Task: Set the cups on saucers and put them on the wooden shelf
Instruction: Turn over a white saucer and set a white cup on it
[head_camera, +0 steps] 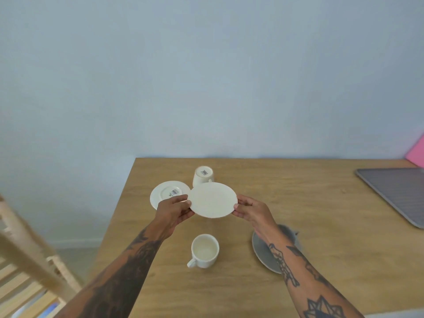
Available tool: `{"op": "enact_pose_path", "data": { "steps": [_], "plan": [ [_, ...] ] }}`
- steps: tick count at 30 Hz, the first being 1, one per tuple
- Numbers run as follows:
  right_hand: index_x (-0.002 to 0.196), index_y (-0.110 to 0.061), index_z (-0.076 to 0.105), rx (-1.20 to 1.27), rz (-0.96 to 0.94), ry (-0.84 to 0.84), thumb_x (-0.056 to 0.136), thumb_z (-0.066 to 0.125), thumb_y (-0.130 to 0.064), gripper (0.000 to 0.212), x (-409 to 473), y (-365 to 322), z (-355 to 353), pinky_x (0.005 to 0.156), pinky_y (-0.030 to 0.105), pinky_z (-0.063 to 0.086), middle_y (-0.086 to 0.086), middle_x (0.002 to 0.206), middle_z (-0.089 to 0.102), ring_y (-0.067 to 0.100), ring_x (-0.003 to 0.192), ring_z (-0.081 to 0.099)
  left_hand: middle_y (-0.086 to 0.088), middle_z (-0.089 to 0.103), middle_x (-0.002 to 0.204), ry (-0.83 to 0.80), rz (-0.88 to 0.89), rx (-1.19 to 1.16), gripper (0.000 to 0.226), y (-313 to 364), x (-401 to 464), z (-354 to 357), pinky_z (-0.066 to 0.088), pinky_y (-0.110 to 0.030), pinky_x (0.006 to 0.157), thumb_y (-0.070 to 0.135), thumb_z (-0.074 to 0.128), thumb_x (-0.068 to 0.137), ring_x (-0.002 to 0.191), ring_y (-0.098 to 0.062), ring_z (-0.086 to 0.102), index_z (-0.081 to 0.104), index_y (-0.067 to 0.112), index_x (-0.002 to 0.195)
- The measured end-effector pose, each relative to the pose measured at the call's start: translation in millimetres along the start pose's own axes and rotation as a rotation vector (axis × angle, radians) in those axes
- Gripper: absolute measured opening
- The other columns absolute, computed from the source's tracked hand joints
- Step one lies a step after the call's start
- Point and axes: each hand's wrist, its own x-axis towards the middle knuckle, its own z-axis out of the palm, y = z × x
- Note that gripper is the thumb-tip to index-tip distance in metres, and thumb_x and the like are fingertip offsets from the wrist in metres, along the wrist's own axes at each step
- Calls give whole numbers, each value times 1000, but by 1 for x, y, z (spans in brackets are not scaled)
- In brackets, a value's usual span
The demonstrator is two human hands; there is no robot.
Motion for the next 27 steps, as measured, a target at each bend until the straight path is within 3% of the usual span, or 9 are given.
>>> {"op": "enact_pose_path", "data": {
  "steps": [4, 9, 14, 18, 20, 22, 23, 27],
  "plan": [
    [131, 4, 61, -74, 63, 81, 86, 66, 13, 46, 11, 23, -2, 91, 38, 58, 13, 117, 72, 28, 106, 70, -17, 73, 95, 2, -11, 24, 36, -19, 5, -5, 63, -26, 58, -9, 69, 87, 81, -24, 72, 60, -5, 121],
    [127, -3, 66, -175, 114, 152, 84, 64, 13, 46, 26, 49, -4, 92, 38, 59, 7, 113, 74, 25, 105, 71, -18, 72, 105, 26, -26, 135, 24, -41, 17, -6, 65, -30, 67, -9, 70, 86, 88, -28, 73, 67, 0, 108],
    [126, -8, 69, -251, 161, 147, 84, 58, 13, 48, 31, 70, -6, 78, 27, 61, -2, 103, 75, 15, 96, 71, -22, 73, 106, 86, -69, 211, 29, -62, 22, -8, 65, -31, 67, -11, 70, 85, 90, -34, 74, 66, -4, 113],
    [118, -15, 73, -323, 150, 157, 81, 57, 12, 48, 32, 77, -8, 68, 19, 60, -13, 89, 74, 8, 89, 71, -20, 75, 101, 131, -36, 303, 22, -68, 25, -5, 63, -24, 59, -9, 72, 84, 77, -27, 74, 70, 2, 103],
    [107, -16, 77, -402, 116, 162, 78, 58, 12, 45, 33, 77, -9, 77, 30, 63, -15, 82, 75, 14, 90, 73, -22, 76, 99, 151, -8, 392, 24, -69, 26, -4, 63, -26, 62, -7, 72, 84, 73, -25, 73, 71, 2, 106],
    [96, -13, 77, -454, 70, 160, 74, 60, 12, 37, 32, 77, -9, 86, 44, 61, -5, 83, 76, 25, 96, 73, -24, 76, 98, 147, 30, 471, 27, -70, 25, -3, 63, -34, 73, -5, 72, 85, 75, -27, 72, 72, 2, 112],
    [97, -11, 76, -459, 59, 158, 75, 61, 12, 36, 31, 77, -10, 86, 45, 61, 1, 85, 76, 28, 97, 73, -24, 76, 98, 131, 45, 506, 28, -70, 22, -4, 63, -36, 77, -3, 71, 86, 76, -27, 72, 72, 3, 114],
    [114, -11, 73, -462, 90, 109, 79, 65, 9, 41, 26, 75, -14, 61, 18, 60, -5, 89, 71, 13, 84, 70, -18, 75, 82, 71, 40, 579, 23, -68, 0, -21, 56, -29, 59, 10, 66, 92, 62, -17, 65, 66, 8, 115]
  ]
}}
